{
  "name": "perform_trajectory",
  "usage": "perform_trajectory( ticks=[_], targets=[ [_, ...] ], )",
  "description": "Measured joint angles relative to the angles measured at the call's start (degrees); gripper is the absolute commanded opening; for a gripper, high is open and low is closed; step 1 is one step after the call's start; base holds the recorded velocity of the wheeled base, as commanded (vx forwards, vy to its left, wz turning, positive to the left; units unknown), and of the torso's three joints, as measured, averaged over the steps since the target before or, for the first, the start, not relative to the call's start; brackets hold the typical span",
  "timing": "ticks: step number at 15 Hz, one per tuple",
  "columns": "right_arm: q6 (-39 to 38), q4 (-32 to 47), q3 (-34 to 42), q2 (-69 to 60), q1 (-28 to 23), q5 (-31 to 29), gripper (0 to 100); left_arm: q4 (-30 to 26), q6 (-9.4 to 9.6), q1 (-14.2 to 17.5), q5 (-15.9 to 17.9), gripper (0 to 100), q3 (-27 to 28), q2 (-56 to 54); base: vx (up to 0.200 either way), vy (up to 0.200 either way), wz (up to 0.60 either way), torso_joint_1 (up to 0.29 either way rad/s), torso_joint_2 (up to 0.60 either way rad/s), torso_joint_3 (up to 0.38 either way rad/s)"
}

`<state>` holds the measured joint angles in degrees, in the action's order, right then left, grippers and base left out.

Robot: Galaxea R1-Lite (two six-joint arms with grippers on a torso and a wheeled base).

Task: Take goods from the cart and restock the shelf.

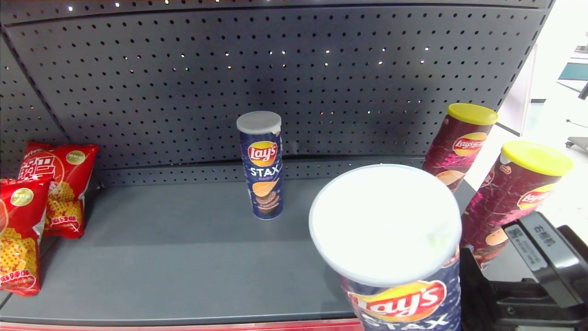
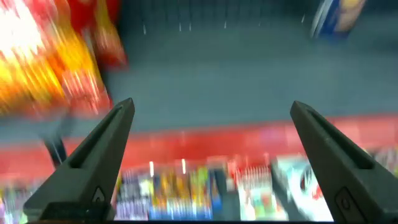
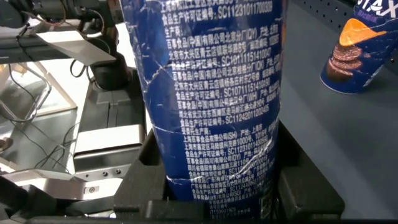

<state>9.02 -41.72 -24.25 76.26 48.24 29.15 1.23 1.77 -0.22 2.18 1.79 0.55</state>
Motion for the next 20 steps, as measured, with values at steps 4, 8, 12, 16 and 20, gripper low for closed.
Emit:
perform_trajectory(
  ticks=[4,8,12,16,20],
  targets=[
    [-0.07,0.00,-0.98,-0.02,-0.11,0.00,0,3.22,1.57,-3.44,1.23,100,13.30,9.64,0.000,0.000,0.00,0.000,0.00,0.000],
    [-0.51,-0.02,-2.27,0.17,-0.28,0.02,0,9.69,3.71,-9.58,6.38,100,24.99,31.72,0.000,0.000,0.00,0.000,0.00,0.000],
    [-1.26,-0.07,-4.14,0.74,-1.27,-0.09,0,22.71,8.05,-12.73,15.63,100,29.25,54.82,0.000,0.000,0.00,0.000,0.00,0.000],
    [-2.13,0.00,-6.21,1.49,-2.12,-0.09,0,28.95,11.34,-16.03,21.43,100,31.39,74.61,0.000,0.000,0.00,0.000,0.00,0.000],
    [-2.32,-0.16,-8.25,3.41,-2.29,-0.06,0,30.18,15.53,-17.27,25.23,100,36.93,90.19,0.000,0.000,0.00,0.000,0.00,0.000]
  ],
)
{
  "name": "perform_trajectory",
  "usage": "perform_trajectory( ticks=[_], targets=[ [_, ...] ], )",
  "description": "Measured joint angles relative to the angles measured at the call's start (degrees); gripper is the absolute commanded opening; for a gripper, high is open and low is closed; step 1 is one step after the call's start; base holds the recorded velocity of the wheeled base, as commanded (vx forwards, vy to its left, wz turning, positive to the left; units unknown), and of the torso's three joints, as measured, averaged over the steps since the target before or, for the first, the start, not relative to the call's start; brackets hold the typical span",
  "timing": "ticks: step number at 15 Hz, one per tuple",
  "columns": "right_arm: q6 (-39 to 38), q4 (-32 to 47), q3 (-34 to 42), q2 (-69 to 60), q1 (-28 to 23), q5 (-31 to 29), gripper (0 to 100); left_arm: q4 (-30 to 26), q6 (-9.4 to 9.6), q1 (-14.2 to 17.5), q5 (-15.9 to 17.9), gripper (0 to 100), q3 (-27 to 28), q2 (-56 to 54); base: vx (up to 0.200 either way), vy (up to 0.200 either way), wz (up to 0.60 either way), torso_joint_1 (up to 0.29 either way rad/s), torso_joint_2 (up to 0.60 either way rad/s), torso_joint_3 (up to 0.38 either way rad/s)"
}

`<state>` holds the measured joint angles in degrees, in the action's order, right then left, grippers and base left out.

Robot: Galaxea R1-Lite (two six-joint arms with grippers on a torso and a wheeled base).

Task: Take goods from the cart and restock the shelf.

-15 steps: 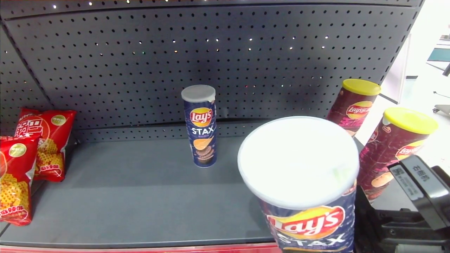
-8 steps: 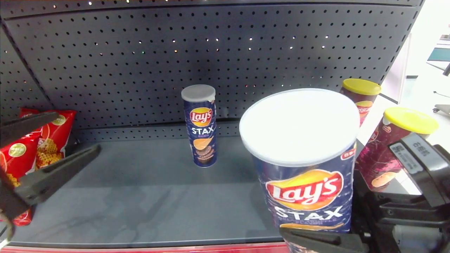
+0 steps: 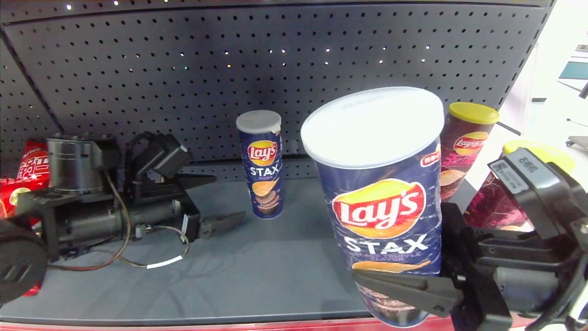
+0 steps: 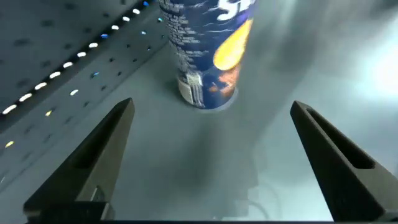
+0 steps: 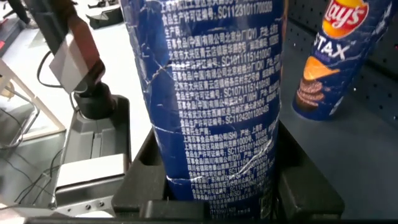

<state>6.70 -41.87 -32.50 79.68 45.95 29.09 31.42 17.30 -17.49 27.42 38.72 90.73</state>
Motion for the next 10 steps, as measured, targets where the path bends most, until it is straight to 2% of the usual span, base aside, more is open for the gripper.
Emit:
perform_trajectory(
  ticks=[2,10],
  targets=[
    [0.02,-0.02,-1.32,1.08,-0.04,-0.02,0,0.11,1.44,-0.15,1.51,100,3.15,5.21,0.000,0.000,0.00,0.000,0.00,0.000],
    [0.00,-1.85,-2.61,4.66,-1.19,0.06,0,0.17,1.88,-0.59,3.67,100,10.42,14.51,0.000,0.000,0.00,0.000,0.00,0.000]
  ],
)
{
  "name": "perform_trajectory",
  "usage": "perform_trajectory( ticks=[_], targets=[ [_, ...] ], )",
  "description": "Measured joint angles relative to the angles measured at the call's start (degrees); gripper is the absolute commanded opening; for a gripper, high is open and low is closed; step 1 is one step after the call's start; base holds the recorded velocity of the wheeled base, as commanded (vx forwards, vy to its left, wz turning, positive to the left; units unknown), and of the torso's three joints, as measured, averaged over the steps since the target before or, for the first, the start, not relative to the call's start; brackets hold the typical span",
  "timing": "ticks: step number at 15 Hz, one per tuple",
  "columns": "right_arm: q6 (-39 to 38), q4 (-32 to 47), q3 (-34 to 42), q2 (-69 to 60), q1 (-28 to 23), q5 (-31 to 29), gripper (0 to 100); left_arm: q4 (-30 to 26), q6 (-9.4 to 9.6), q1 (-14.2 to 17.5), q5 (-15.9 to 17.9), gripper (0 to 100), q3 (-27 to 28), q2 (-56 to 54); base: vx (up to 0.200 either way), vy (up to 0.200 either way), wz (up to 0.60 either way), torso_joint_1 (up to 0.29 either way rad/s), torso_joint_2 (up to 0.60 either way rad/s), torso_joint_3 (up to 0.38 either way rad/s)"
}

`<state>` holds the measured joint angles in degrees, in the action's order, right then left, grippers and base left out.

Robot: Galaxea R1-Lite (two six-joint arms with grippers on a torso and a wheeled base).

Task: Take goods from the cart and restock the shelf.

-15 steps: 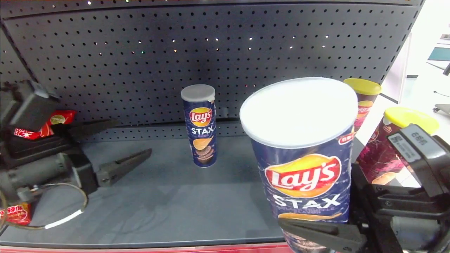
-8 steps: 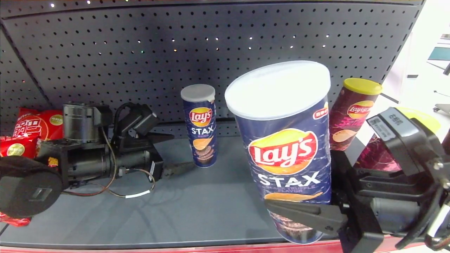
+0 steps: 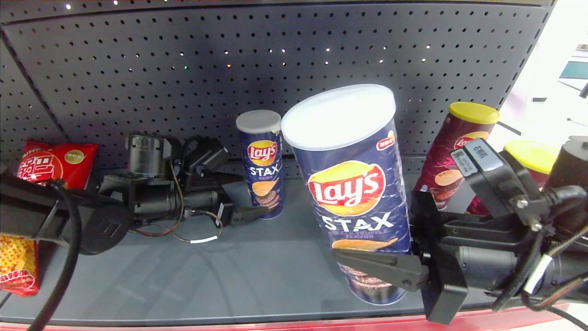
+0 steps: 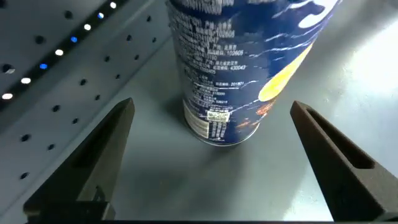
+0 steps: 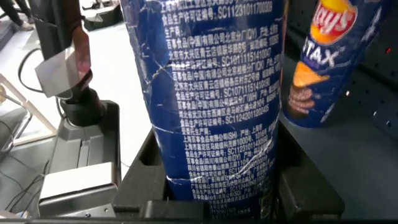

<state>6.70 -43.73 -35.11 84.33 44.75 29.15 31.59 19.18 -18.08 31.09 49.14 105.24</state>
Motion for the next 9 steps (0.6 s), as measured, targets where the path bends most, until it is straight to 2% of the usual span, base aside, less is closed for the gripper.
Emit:
perform_trajectory(
  ticks=[4,9],
  targets=[
    [-0.01,-0.01,-0.88,1.27,-0.38,0.09,0,0.05,-0.07,-0.50,-0.02,100,3.32,2.19,0.000,0.000,0.00,0.000,0.00,0.000],
    [-0.01,0.00,-1.11,1.74,-1.18,0.20,0,0.00,-0.44,-2.73,-0.13,100,8.80,6.52,0.000,0.000,0.00,0.000,0.00,0.000]
  ],
)
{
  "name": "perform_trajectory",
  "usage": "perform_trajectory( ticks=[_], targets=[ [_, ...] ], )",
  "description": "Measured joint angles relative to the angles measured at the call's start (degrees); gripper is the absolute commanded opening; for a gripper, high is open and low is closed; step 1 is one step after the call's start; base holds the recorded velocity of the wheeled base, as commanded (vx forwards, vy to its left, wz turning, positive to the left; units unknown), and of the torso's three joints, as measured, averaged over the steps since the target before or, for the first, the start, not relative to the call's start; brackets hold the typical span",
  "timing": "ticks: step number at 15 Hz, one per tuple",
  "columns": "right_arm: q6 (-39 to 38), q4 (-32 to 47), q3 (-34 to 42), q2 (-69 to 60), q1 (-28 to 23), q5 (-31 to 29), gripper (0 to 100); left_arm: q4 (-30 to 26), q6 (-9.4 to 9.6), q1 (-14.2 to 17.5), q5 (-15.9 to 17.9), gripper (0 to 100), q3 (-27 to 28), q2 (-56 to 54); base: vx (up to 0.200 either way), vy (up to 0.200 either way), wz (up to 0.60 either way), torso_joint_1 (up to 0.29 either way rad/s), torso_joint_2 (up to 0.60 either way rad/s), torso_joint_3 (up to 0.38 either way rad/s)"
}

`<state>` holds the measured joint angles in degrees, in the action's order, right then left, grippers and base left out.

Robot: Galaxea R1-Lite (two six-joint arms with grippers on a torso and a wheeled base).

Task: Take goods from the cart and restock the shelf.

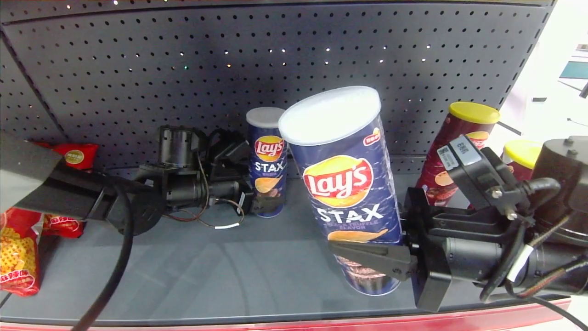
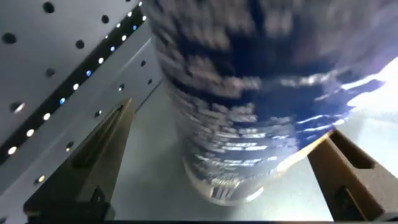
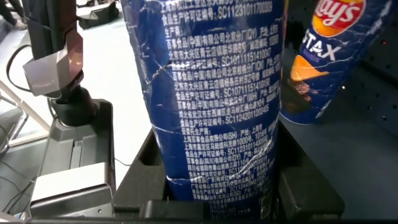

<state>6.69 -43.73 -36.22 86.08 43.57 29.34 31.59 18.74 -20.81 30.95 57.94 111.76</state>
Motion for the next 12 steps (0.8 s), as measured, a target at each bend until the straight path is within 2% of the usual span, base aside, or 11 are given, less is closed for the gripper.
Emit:
perform_trajectory(
  ticks=[2,3,9,12],
  targets=[
    [0.01,0.05,0.11,0.06,-0.07,0.00,0,0.55,-0.13,-0.44,-0.11,100,1.01,1.24,0.000,0.000,0.00,0.000,0.00,0.000],
    [0.01,0.05,0.17,0.09,-0.07,0.00,0,0.99,-0.21,-0.49,-0.11,0,1.15,1.55,0.000,0.000,0.00,0.000,0.00,0.000],
    [0.04,0.05,0.17,0.35,0.00,0.00,0,1.21,-0.18,-0.16,-0.11,0,-0.32,0.89,0.000,0.000,0.00,0.000,0.00,0.000],
    [0.06,0.07,0.23,0.41,0.00,-0.01,0,1.06,-0.07,-0.20,-0.84,0,-4.39,-2.56,0.000,0.000,0.00,0.000,0.00,0.000]
  ],
)
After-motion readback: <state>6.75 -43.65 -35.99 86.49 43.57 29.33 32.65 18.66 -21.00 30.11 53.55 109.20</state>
